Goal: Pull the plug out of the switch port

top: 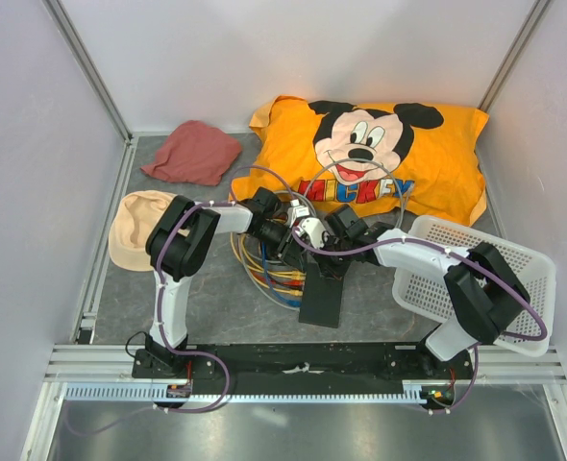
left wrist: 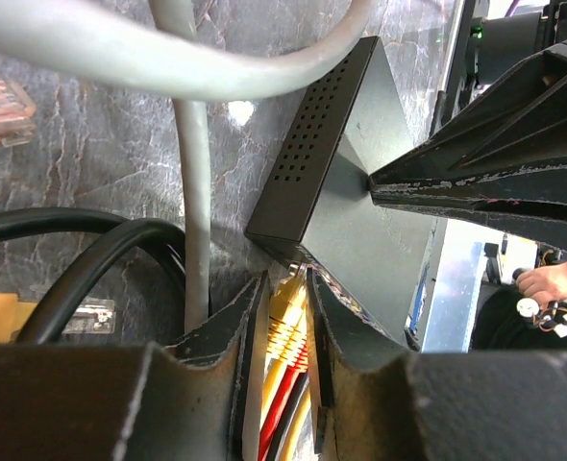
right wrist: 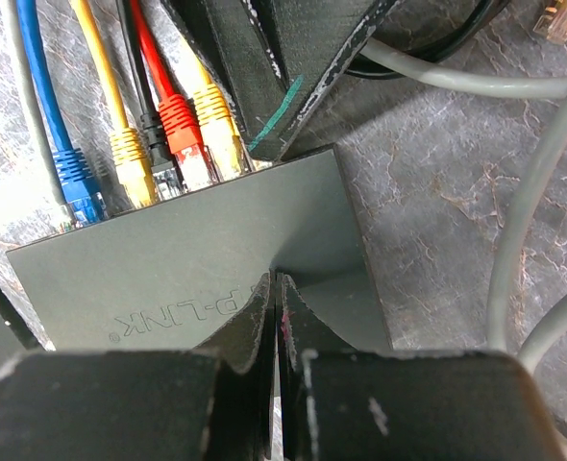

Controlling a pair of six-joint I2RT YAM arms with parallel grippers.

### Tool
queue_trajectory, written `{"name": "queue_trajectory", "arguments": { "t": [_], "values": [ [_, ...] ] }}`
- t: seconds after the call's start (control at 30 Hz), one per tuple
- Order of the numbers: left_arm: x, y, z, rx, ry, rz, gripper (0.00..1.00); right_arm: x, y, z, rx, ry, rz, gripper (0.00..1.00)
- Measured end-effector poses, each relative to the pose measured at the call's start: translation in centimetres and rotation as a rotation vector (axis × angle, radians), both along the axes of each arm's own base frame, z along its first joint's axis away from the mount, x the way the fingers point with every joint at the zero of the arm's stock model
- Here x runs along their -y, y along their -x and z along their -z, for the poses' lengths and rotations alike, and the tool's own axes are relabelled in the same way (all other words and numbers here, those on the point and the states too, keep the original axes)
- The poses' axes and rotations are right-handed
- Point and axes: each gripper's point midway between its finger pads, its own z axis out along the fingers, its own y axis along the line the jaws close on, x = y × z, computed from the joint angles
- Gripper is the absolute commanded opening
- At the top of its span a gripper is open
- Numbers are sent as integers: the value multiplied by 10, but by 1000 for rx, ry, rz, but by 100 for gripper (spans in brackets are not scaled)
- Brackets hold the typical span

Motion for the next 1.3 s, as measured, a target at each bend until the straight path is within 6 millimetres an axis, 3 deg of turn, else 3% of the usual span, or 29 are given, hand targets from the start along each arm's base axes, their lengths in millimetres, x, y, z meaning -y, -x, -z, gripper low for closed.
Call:
{"name": "queue_trajectory", "arguments": {
  "t": [0.17, 0.2, 0.27, 0.4, 1.3],
  "values": [
    [0, 0, 0, 0, 6, 2, 15, -1, 0, 1, 0, -1, -1, 4],
    [0, 0, 0, -1, 6, 2, 8, -1, 0, 1, 1, -1, -1, 4],
    [0, 1, 0, -1, 8, 2, 2, -1, -1, 1, 1, -1, -1, 4],
    [0, 0, 0, -3, 10, 3, 2, -2, -2, 1, 7, -1, -6, 0],
    [-3, -4, 0, -90, -46, -3, 2, -15, -8, 2, 285, 108, -257, 0]
  ]
}}
